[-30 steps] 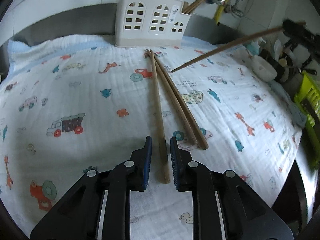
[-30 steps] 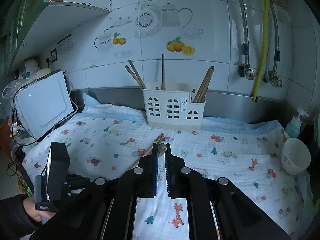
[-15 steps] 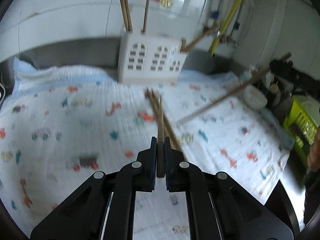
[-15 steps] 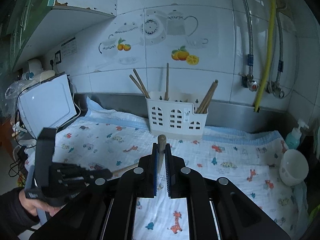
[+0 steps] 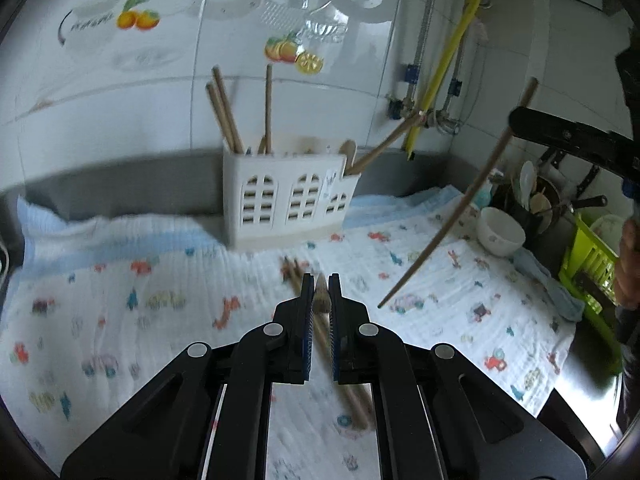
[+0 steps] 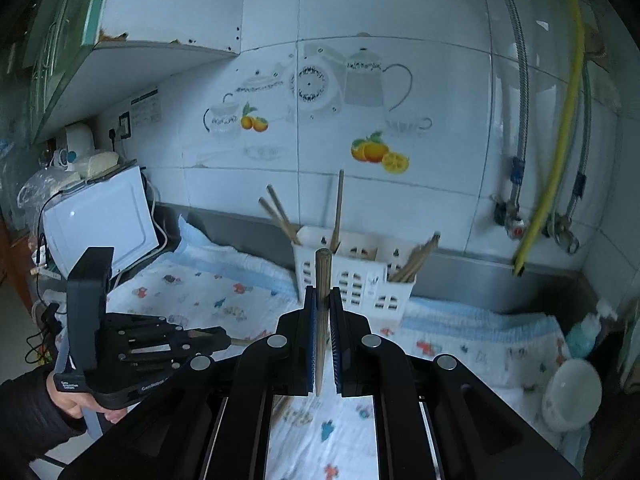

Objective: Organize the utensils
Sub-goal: 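Lift the left gripper's chopstick over the holder while the right gripper carries its own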

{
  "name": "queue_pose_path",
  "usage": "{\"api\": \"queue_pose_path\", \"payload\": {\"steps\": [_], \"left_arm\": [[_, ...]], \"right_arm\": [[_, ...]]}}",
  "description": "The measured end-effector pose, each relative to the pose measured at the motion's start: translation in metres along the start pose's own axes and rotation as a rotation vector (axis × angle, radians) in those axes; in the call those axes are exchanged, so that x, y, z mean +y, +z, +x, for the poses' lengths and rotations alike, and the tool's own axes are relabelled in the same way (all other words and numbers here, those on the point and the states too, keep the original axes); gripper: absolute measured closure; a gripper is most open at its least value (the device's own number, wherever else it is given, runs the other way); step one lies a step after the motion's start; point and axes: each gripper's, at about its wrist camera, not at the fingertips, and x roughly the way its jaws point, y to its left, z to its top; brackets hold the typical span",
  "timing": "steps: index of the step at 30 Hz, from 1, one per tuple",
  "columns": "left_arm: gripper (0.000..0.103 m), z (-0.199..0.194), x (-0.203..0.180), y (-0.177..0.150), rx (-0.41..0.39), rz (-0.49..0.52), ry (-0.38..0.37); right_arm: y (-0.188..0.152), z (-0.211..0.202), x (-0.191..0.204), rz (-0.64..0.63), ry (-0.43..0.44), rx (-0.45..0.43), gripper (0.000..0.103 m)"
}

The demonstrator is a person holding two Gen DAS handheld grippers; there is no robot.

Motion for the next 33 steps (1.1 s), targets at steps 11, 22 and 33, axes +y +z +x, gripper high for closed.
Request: {"api": "queue_pose_path", "payload": {"steps": [11, 22, 33], "left_arm": [[0.098, 0.015, -0.002, 0.072, -0.026, 0.081, 0.007], [0.098, 0.014, -0.006, 0.138, -0.116, 0.108, 0.008], [0.098, -0.007, -0.013, 0.205, -0.312, 0.152, 0.084]], "right_arm": [[0.074, 0.025, -0.036, 0.006, -0.055, -0.061, 0.096], [0.108, 0.064, -0.062, 0.02, -0.129, -0.087, 0.096], [0.089, 0.112, -0.079, 0.05, -0.114, -0.02, 0.096]]}}
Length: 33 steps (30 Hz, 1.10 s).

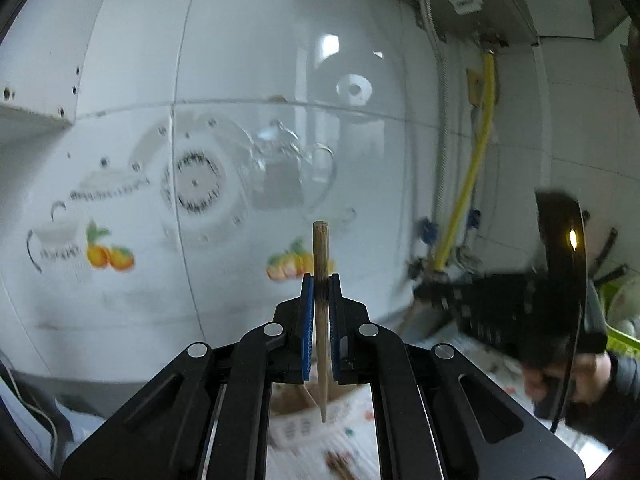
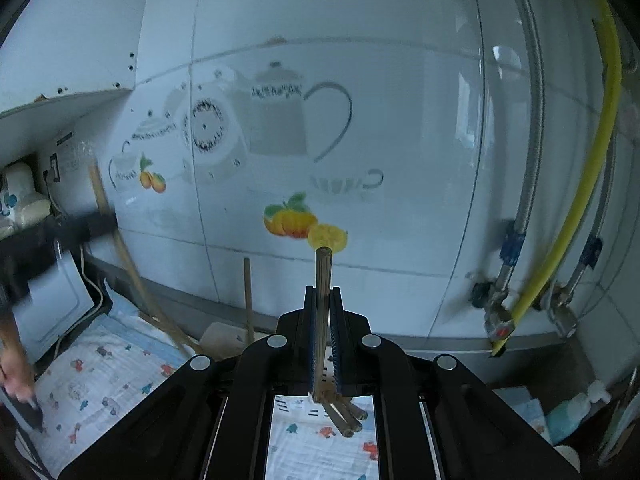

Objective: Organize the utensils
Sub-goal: 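Lift the left gripper's chopstick over the holder while the right gripper carries its own, then open the left gripper into the holder while the right gripper releases its chopstick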

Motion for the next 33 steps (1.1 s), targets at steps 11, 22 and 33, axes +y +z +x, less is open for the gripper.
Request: {"api": "queue_pose_path", "payload": {"steps": [11, 22, 33], "left_arm": [[0.098, 0.04, 0.022, -0.014, 0.02, -0.033, 0.074], [0.094, 0.067, 0.034, -0.047, 0.118, -0.076, 0.062], [0.067, 0.01, 0.018, -0.055, 0.086, -0.071, 0.045]], "right_arm": [[-0.006, 0.014, -0.002, -0.004, 0.016, 0.025, 0.096], [-0.024, 0.016, 0.001, -0.011, 0.015, 0.066, 0.091], [-0.069, -0.058, 0.018, 0.006, 0.071, 0.043, 0.08]]}}
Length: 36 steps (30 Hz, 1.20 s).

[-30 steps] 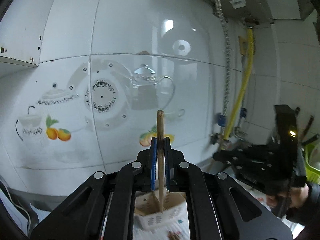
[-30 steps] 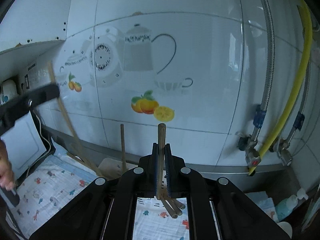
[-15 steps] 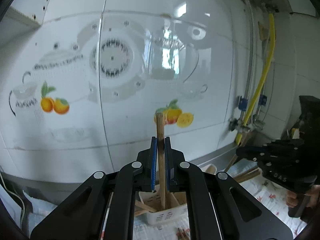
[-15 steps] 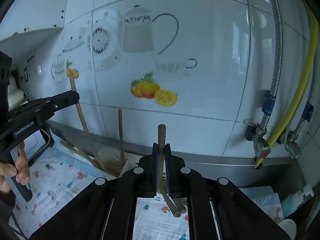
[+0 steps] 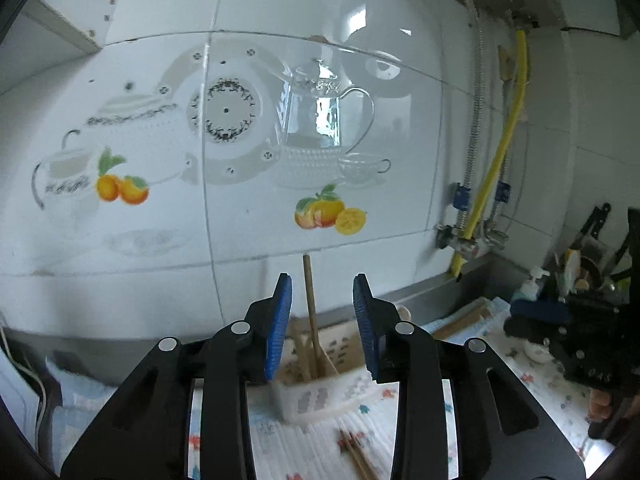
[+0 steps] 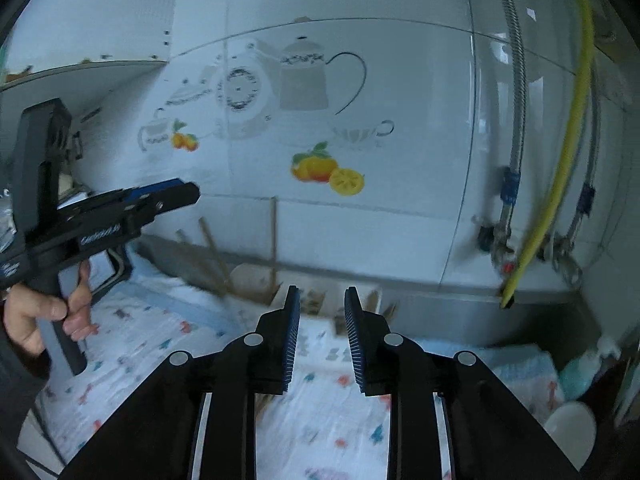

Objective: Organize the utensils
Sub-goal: 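Open the left gripper into the holder while the right gripper releases its chopstick, then move both open grippers back to the last chopsticks on the cloth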

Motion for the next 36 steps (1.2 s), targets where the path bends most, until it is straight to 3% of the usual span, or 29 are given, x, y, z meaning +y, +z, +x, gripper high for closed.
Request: {"api": "queue_pose_path", "payload": {"steps": [10, 18, 28, 36], "left_arm": [[0.047, -0.068, 0.005, -0.069, 0.043, -0.057, 0.024], [0.034, -0.102, 0.02, -0.121, 0.081, -0.118, 0.082], [0.027, -0.123, 0.03, -0.155, 0.094, -0.143, 0.125], [0.027, -0.124, 0.042, -0.174, 0.113, -0.166, 0.135]], "right_arm": [[-0.087, -0.025, 0.052, 0.036, 0.089, 0.113, 0.079], [-0.146, -0.009, 0.088, 0.092, 0.115, 0.226, 0.083], [-0.189, 0.032, 0.099, 0.164, 0.069, 0.336, 0.094], [-0.196, 0.059, 0.097, 0.222, 0.031, 0.379, 0.095]]}}
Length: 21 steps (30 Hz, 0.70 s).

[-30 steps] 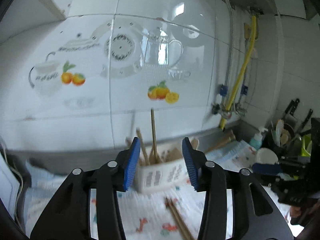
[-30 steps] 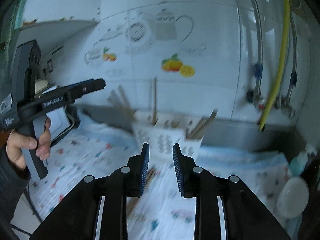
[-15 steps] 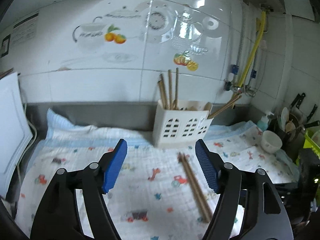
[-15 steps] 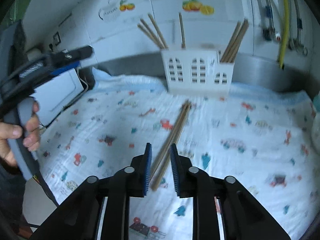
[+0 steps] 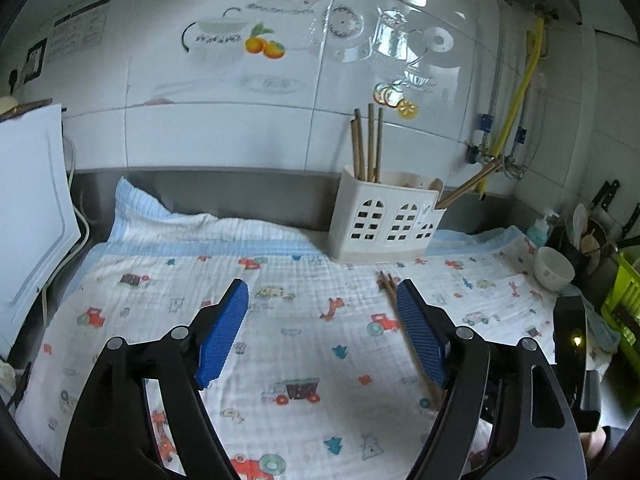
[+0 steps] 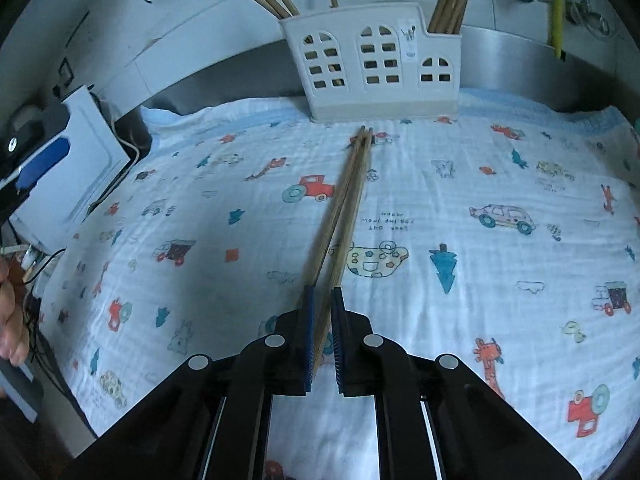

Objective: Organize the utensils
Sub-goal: 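Move both open grippers back to the last chopsticks on the cloth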

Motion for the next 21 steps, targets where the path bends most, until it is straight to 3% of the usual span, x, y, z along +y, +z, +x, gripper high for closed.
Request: {"api": "queue_pose_path", "payload": {"steps": [12, 21], "left_arm": [[0.027, 0.008, 0.015, -0.012, 0.032, -0.042, 0.012], [0.027, 0.013, 0.01, -0.019, 0.06, -0.047, 0.008]], "right_arm": [[0.0, 0.015, 0.006, -0.005, -0.07, 0.015, 0.094], [-0.004, 0.008, -0.001, 0.004, -0.098, -0.023, 0.096]]}}
